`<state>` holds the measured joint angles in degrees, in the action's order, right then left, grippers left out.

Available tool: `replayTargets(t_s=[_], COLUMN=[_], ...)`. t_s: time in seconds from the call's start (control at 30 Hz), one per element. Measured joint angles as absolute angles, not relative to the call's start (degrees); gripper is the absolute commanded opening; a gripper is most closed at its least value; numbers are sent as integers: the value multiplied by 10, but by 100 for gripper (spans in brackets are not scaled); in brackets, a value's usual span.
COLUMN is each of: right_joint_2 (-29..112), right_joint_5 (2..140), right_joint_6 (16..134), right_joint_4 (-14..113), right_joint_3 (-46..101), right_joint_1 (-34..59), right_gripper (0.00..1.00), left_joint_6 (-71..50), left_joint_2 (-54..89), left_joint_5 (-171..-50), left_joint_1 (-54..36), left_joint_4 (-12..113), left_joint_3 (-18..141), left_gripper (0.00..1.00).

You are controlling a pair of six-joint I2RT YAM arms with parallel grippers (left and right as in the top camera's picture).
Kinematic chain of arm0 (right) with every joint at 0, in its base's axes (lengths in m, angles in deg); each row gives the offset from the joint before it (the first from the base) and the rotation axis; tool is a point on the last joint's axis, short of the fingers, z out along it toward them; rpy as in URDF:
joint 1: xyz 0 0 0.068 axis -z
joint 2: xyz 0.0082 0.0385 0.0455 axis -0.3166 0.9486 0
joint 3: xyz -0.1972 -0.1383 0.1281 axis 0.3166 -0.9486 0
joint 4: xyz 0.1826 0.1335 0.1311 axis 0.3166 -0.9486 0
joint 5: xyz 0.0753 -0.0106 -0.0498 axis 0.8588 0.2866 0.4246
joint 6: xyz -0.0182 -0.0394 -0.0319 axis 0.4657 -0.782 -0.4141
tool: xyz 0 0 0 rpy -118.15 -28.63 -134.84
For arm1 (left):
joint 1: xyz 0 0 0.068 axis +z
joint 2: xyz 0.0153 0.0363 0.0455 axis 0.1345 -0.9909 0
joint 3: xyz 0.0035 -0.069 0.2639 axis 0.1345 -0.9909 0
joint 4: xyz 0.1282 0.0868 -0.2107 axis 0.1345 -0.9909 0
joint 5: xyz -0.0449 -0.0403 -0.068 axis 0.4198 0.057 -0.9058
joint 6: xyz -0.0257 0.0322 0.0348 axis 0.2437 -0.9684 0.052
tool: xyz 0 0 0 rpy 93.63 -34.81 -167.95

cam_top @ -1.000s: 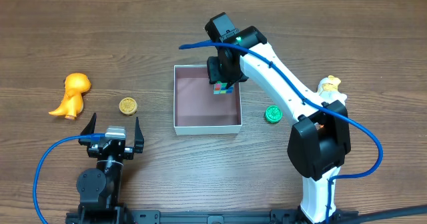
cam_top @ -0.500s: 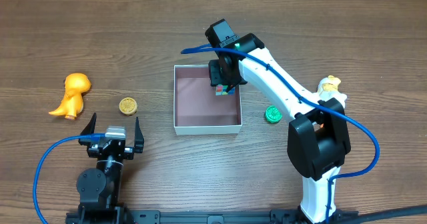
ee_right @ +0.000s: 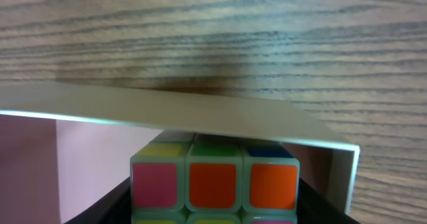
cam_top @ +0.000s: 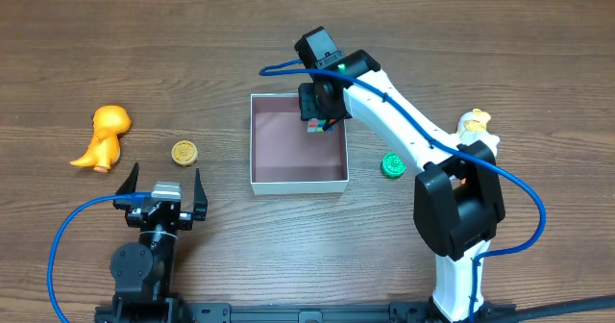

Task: Pack container
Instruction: 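Lower the cube into the box's back right corner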

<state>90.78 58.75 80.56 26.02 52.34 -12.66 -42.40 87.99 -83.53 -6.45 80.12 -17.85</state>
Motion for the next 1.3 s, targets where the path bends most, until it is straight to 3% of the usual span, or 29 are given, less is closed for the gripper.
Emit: replayTargets(t_s=[1.3], right_joint_2=[908], right_joint_5=[574], right_joint_6=[819], right_joint_4=[263], right_joint_3=[512], right_joint_1=[-127], right_gripper=[64], left_joint_6=[-424], left_joint_2=[880], left_joint_5=[-835], left_joint_1=[-65], left_joint_4=[801], left_joint_3=[-178], left_gripper=[100])
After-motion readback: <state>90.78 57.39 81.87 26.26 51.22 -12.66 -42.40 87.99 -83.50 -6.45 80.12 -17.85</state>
